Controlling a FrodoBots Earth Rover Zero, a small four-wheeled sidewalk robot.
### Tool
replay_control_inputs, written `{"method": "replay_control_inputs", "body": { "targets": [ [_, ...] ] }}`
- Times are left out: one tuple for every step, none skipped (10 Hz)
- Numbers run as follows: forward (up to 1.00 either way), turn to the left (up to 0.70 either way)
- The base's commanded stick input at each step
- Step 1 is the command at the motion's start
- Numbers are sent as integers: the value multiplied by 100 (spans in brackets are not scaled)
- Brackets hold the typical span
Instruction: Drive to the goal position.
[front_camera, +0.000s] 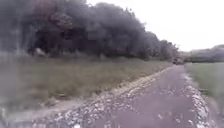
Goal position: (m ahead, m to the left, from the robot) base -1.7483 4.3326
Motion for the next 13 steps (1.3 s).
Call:
{"method": "replay_control_inputs", "body": {
  "targets": [
    [0,85],
    [0,85],
    [0,85],
    [0,85],
    [0,85],
    [0,85],
    [0,85],
    [0,85],
    [0,85],
    [0,85],
    [0,85],
    [0,85],
    [0,85]
  ]
}}
